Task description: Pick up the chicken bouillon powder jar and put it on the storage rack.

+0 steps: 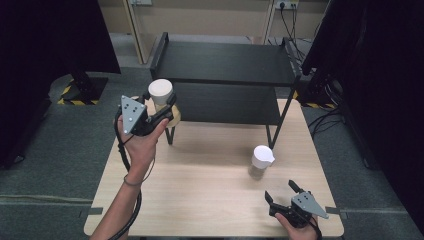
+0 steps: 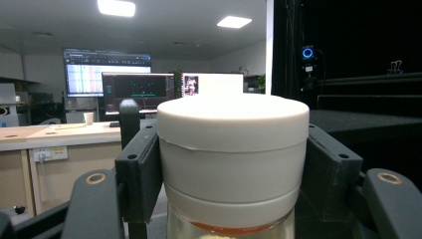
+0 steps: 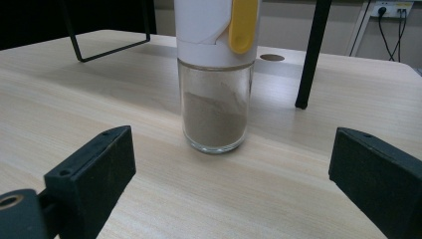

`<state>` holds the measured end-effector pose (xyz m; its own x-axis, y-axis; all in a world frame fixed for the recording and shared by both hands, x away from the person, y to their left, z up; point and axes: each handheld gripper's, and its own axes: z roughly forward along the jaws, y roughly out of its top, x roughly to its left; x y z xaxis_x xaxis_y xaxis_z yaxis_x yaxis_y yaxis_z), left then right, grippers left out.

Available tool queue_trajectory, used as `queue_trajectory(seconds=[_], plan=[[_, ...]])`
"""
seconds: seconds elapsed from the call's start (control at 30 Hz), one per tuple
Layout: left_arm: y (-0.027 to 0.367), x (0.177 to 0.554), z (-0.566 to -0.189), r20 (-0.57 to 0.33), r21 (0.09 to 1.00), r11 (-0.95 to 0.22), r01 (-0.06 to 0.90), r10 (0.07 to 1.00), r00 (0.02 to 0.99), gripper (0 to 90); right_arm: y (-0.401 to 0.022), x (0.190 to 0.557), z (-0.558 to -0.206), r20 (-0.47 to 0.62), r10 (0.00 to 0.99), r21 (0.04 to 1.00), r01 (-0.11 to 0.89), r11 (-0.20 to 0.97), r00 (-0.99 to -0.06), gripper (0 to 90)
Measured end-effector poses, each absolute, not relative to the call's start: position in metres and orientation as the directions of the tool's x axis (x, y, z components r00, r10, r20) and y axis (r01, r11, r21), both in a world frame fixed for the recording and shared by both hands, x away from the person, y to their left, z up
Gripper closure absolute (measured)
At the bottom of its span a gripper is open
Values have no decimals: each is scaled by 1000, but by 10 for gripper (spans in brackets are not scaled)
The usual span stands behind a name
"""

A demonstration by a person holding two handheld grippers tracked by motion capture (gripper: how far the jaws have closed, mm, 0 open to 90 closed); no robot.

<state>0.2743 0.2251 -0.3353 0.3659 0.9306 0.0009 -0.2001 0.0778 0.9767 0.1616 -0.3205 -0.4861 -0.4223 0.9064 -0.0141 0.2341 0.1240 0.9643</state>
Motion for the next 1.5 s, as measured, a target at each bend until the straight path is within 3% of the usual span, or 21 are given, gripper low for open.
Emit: queue_trajectory(seconds=[1.5], plan=[[219, 288, -279, -6, 968, 92, -232, 937, 348, 337, -320, 162, -486, -17, 907, 964, 234, 127, -422, 46]])
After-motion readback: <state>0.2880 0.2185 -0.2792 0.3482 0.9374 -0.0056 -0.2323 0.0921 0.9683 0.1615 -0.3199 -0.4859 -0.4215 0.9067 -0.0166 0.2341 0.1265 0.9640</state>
